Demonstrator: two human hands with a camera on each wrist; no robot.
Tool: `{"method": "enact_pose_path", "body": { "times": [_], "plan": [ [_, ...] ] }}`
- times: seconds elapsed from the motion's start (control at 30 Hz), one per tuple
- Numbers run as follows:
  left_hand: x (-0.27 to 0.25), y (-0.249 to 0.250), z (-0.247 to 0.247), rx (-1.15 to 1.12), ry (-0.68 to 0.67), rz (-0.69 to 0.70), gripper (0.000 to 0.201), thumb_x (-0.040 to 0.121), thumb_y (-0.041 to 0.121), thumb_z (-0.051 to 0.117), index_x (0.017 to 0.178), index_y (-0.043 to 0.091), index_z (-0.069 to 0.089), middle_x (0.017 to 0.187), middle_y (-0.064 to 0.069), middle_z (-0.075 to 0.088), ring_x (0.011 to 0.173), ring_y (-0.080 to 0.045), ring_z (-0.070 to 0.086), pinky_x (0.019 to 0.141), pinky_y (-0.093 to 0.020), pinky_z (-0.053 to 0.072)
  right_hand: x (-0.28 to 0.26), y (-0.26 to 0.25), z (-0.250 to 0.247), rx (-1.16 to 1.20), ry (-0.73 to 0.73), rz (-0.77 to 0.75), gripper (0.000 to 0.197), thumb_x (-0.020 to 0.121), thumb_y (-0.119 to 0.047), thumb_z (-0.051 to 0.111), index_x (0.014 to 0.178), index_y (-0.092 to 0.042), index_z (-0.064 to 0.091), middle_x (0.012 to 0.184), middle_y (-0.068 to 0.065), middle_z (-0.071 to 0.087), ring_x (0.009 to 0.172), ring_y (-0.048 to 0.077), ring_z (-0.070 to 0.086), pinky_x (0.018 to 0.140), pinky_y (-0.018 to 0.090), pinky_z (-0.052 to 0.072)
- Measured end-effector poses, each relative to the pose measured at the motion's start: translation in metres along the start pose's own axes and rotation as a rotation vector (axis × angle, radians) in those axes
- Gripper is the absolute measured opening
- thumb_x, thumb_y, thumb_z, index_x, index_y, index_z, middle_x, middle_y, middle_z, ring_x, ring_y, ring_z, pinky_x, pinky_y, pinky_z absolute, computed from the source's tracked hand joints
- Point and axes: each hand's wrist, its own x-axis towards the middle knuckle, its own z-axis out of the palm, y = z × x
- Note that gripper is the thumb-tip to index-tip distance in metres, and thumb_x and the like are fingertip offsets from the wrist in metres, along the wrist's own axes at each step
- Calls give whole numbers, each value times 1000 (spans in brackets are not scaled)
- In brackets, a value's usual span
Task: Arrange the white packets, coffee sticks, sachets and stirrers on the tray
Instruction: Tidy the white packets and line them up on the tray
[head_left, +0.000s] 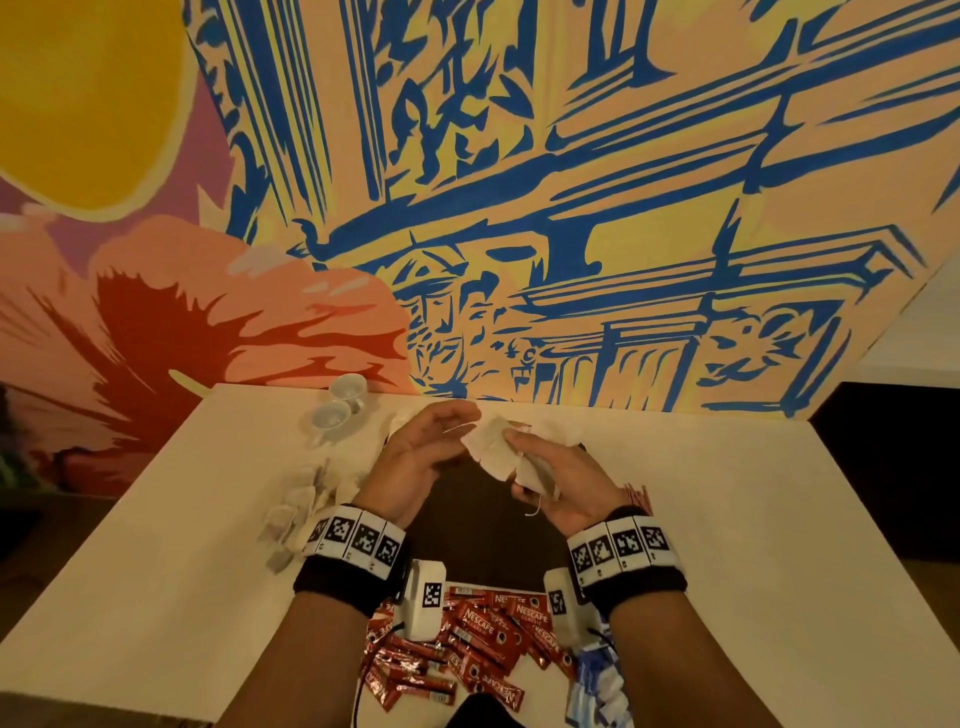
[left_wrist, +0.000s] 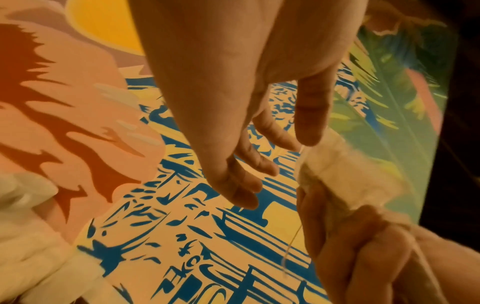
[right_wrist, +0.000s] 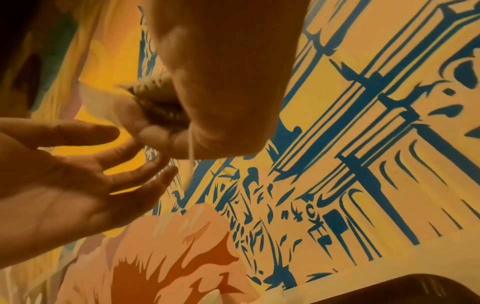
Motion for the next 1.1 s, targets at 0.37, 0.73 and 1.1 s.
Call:
{"method": "enact_pose_path", "body": {
  "times": [0.37,0.73,1.1],
  "plan": [
    [11,-10,0,126,177,-174,27,90,12,72,116,7,70,113,-20,71,106,-35,68,94,-49,57,12,11,12,-29,90,-122,32,89,-29,77,118,-16,72,108,7,78,95,22,73,65,33,59],
    [43,-13,-20,-65,396,-244,20,96,12,62,114,4,67,119,-15,68,112,-30,66,86,-42,60,43,10,24,-136,235,-196,38,85,-35,82,118,-19,70,105,8,77,87,24,76,70,37,61],
    [81,11,-53,-689,292,-288,33,95,12,60,126,-1,58,109,-15,69,91,-25,72,86,-32,59,71,40,20,-342,181,95,36,83,-34,83,114,-17,71,109,9,75,98,27,74,69,33,60]
  ]
}}
